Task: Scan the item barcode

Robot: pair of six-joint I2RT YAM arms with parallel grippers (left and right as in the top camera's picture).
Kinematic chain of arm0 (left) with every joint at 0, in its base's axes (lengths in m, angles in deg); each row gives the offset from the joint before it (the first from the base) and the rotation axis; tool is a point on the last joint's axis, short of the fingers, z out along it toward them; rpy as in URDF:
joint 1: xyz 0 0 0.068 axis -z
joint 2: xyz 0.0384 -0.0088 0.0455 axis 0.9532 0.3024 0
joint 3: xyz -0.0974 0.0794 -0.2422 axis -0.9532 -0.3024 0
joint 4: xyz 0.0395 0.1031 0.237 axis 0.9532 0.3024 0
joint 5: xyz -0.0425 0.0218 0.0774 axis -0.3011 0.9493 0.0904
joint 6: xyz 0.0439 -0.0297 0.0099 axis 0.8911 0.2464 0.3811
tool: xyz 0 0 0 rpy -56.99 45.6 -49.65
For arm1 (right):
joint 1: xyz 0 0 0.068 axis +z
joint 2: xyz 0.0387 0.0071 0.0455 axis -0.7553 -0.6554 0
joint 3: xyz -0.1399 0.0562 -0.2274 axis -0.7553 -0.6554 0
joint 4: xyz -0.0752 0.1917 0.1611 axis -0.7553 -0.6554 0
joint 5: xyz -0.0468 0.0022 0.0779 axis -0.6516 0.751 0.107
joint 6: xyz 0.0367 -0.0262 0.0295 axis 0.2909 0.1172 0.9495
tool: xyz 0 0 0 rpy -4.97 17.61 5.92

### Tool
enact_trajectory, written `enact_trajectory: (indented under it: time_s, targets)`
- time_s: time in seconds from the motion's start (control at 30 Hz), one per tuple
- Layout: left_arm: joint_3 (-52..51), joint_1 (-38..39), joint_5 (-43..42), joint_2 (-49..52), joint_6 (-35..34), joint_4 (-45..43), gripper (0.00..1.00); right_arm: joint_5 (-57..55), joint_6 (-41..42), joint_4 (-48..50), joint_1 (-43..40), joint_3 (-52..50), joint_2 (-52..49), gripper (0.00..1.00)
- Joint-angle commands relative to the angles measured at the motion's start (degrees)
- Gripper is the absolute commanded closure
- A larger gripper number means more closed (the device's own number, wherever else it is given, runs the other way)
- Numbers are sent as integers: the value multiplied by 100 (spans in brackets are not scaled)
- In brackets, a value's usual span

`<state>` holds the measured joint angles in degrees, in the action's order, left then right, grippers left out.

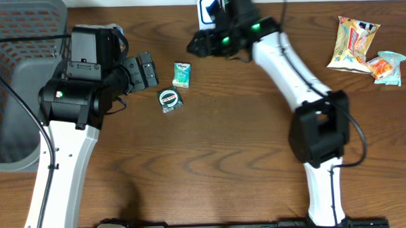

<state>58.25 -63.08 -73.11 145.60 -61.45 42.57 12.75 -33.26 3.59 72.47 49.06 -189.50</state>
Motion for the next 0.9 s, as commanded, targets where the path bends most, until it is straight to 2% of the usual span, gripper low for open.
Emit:
enact_trajectory:
  time_s: [0.0,0.2,0.33,0.37,0.47,0.57,0.67,0.8,0.87]
  targets:
    - [44,-9,74,-9,35,15,2,-710,979,79,313,-2,-369,37]
    - [44,-9,74,-9,35,15,2,-885,1189,164,664,-4,-793,47]
    - [44,-9,74,-9,35,15,2,-1663,1189,90,824,-9,-986,66]
    - [44,-9,74,-9,35,15,2,-1952,1187,4,848,-13,-988,68]
    - [44,-9,74,-9,35,15,2,-2846,1182,-354,861,-11,-986,70]
    - [44,-9,74,-9,35,15,2,-3215,955,-629,800,-11,-986,71]
    - [44,-9,74,-9,35,15,2,-3661,796,-1198,595,46,-863,76]
    - [44,-9,74,-9,35,15,2,-4085,793,-1816,297,85,-393,75]
    - [44,-9,74,-9,35,15,2,-3882,660,-1862,181,85,-101,71]
